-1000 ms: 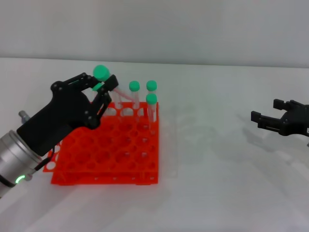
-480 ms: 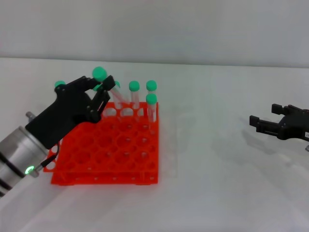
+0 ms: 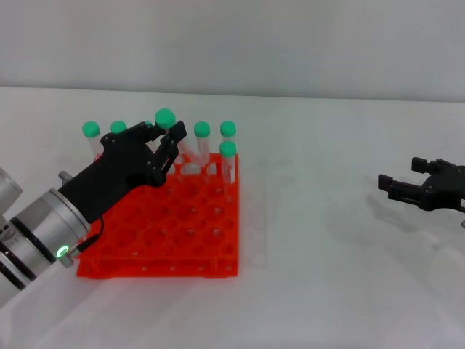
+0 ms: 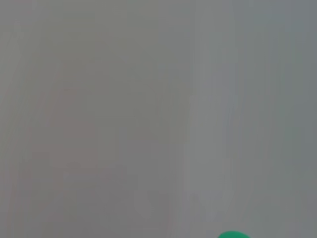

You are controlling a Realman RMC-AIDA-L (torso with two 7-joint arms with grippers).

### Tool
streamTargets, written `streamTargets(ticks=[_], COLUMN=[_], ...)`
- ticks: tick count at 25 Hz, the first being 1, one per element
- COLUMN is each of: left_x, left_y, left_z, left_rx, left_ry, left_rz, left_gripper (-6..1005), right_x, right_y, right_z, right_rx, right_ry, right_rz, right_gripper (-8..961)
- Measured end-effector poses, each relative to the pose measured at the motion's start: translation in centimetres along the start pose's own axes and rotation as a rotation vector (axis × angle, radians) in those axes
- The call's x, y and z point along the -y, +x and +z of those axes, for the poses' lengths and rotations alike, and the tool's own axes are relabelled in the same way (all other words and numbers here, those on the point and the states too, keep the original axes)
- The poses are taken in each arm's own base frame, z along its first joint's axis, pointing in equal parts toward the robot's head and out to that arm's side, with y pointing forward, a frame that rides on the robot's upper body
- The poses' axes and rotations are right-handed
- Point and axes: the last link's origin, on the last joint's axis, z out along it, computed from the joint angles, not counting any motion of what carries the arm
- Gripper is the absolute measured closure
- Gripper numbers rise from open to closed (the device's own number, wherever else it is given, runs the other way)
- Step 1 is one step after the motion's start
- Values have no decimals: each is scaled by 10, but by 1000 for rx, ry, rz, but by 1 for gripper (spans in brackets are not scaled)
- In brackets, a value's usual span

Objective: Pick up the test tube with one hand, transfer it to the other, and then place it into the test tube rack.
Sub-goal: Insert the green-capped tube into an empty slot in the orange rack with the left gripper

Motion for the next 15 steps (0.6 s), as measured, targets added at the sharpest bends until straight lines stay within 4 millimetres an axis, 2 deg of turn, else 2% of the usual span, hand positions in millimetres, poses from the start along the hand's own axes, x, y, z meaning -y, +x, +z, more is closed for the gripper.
streamTargets(ticks=[7,15], left_x=[2,3], left_y=[-10,-14], left_z=[-1,-1], left_rx=[45,59], left_ry=[29,35], left_rz=[-21,-38], left_gripper=[756,751], right_x=[1,2], right_y=[-2,-3], right_z=[4,6], right_rx=[-3,-7], right_ry=[1,10], right_rz=[-7,-12], right_gripper=[78,78])
